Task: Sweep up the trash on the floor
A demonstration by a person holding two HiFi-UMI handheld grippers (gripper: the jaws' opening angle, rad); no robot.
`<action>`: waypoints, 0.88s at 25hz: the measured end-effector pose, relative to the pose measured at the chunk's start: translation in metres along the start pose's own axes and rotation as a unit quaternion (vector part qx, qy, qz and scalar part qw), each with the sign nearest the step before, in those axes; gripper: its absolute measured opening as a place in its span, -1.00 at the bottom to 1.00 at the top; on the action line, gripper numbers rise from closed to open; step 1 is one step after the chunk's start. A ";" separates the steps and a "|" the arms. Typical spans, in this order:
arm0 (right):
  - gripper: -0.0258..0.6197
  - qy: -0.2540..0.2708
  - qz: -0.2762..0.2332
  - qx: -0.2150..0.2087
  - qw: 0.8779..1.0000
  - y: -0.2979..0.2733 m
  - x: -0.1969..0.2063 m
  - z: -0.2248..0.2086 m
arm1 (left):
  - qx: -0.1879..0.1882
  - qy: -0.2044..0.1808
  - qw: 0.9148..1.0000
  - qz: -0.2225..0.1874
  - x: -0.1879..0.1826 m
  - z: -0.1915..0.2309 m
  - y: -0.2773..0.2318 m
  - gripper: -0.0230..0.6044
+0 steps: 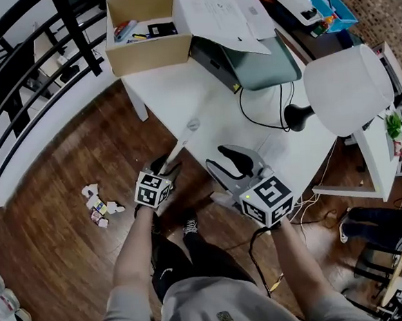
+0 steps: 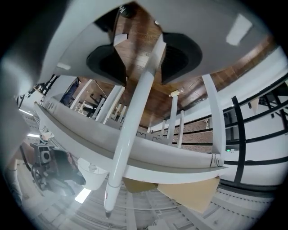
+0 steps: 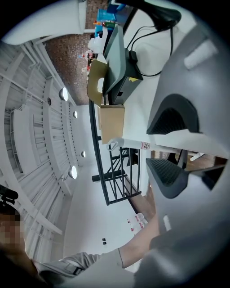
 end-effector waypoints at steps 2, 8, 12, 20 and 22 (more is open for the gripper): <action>-0.43 0.000 -0.004 -0.004 1.000 0.004 -0.001 0.005 | -0.006 0.003 1.000 -0.004 -0.001 0.000 0.010 -0.16; -0.47 -0.005 -0.019 -0.047 0.999 0.005 -0.014 0.036 | -0.041 0.026 0.997 -0.056 -0.022 -0.012 0.079 -0.17; -0.52 0.007 -0.039 -0.091 0.995 -0.007 -0.035 0.071 | -0.089 0.042 0.988 -0.118 -0.041 -0.023 0.153 -0.28; -0.82 0.037 -0.075 -0.174 0.981 -0.041 -0.088 0.176 | -0.183 0.069 0.957 -0.216 -0.052 -0.033 0.323 -0.91; -0.91 0.049 -0.080 -0.191 0.977 -0.053 -0.099 0.211 | -0.194 0.070 0.950 -0.234 -0.051 -0.034 0.364 -0.91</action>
Point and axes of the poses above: the fingertips, and each gripper's own axes: y backward along the fingers, z to its left, x out of its underside, the point moved 3 cm from there along y, backward along the fingers, and after that the axes turned 5 degrees about y, right-handed, at the moved point
